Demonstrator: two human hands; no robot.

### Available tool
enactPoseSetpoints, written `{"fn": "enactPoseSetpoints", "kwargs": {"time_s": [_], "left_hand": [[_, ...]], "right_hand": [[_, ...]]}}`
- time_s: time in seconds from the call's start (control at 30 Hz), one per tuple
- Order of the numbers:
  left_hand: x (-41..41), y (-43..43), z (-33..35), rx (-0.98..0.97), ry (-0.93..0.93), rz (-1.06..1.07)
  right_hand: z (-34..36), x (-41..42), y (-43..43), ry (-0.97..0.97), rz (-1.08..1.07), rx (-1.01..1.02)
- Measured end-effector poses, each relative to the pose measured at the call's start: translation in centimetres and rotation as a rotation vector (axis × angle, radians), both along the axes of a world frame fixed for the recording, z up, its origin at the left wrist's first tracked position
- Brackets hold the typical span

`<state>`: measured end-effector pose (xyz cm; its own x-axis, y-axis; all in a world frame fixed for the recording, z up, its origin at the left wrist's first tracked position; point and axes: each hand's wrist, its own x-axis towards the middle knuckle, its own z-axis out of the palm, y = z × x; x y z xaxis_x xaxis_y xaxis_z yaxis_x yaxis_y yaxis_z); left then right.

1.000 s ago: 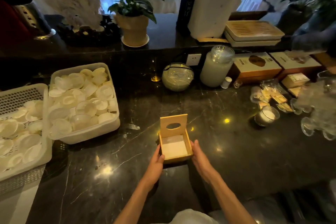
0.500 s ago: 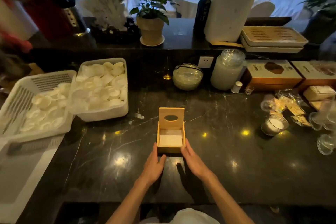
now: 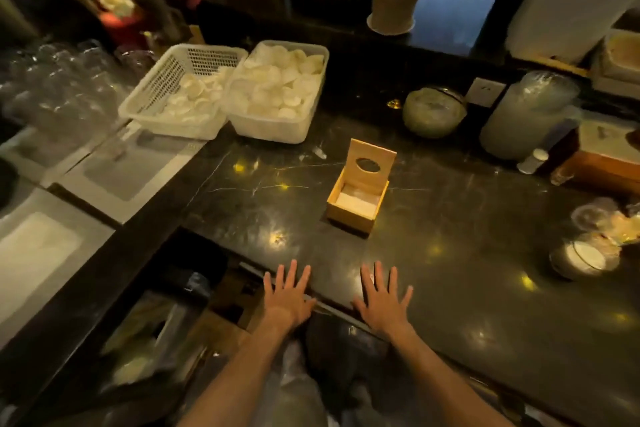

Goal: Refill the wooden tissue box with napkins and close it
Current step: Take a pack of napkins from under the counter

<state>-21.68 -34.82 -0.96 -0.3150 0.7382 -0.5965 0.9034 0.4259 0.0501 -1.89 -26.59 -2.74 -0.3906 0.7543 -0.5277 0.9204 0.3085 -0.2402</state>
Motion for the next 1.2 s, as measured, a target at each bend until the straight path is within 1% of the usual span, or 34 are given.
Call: {"fn": "enactPoseSetpoints", "kwargs": {"time_s": [0.07, 0.13, 0.23, 0.3, 0.33, 0.37, 0.43, 0.53, 0.6, 0.67, 0.73, 0.77, 0.83, 0.87, 0.9, 0.97, 1.0, 1.07, 1.13, 1.2], "left_hand": [[0.0, 1.0, 0.7, 0.024, -0.018, 0.03], [-1.1, 1.8, 0.8, 0.09, -0.024, 0.051], [-4.5, 2.9, 0.0, 0.088, 0.001, 0.018], [-6.8, 2.7, -1.6, 0.083, 0.012, -0.005], [-7.5, 2.2, -2.5, 0.111, 0.007, -0.022], [-8.0, 1.6, -3.5, 0.173, 0.002, -0.045], [-8.5, 0.1, -5.7, 0.357, 0.016, -0.088], [-8.5, -0.6, -8.6, 0.586, 0.071, -0.153], [-8.2, -0.6, -10.1, 0.731, 0.119, -0.16], [-8.2, -0.8, -11.0, 0.827, 0.161, -0.144], [-8.2, -0.7, -11.5, 0.891, 0.163, -0.115], [-8.1, -0.6, -11.8, 0.929, 0.155, -0.102], [-8.1, -0.8, -12.7, 1.039, 0.116, -0.065], [-8.2, -1.4, -13.4, 1.114, 0.084, -0.056], [-8.5, -2.3, -14.3, 1.185, 0.058, -0.06], [-9.6, -4.9, -17.0, 1.242, 0.037, -0.044], [-10.6, -6.4, -18.5, 1.224, 0.036, -0.005], [-13.4, -8.7, -21.4, 1.148, 0.057, 0.128], [-16.6, -9.8, -23.8, 1.038, 0.068, 0.267], [-19.0, -10.0, -25.4, 0.911, -0.018, 0.434]], "right_hand": [[0.4, -1.0, -0.5, -0.039, -0.033, 0.003], [1.1, -3.4, -1.0, -0.07, -0.045, 0.018], [1.8, -7.8, -0.9, -0.012, 0.055, 0.018], [0.4, -9.9, -1.7, 0.029, 0.06, 0.031], [-0.9, -10.4, -2.4, 0.054, 0.029, 0.08], [-2.1, -10.7, -3.3, 0.087, -0.008, 0.173], [-4.1, -10.9, -4.8, 0.113, -0.058, 0.345], [-6.2, -11.1, -5.5, 0.089, -0.07, 0.533], [-7.5, -11.3, -5.5, 0.089, -0.088, 0.672], [-8.5, -11.3, -5.6, 0.112, -0.105, 0.805], [-9.5, -11.4, -6.0, 0.129, -0.136, 0.919], [-10.0, -11.7, -6.5, 0.161, -0.182, 0.976], [-11.5, -13.3, -8.5, 0.296, -0.262, 1.057], [-12.9, -14.3, -9.9, 0.356, -0.226, 1.064], [-14.7, -15.2, -11.4, 0.405, -0.135, 1.025], [-18.5, -16.6, -13.8, 0.497, 0.058, 0.833], [-20.2, -17.2, -14.3, 0.519, 0.106, 0.73], [-22.7, -18.7, -14.0, 0.521, 0.132, 0.581], [-23.8, -21.1, -12.7, 0.515, 0.099, 0.493], [-23.2, -23.8, -11.3, 0.522, 0.026, 0.421]]}}
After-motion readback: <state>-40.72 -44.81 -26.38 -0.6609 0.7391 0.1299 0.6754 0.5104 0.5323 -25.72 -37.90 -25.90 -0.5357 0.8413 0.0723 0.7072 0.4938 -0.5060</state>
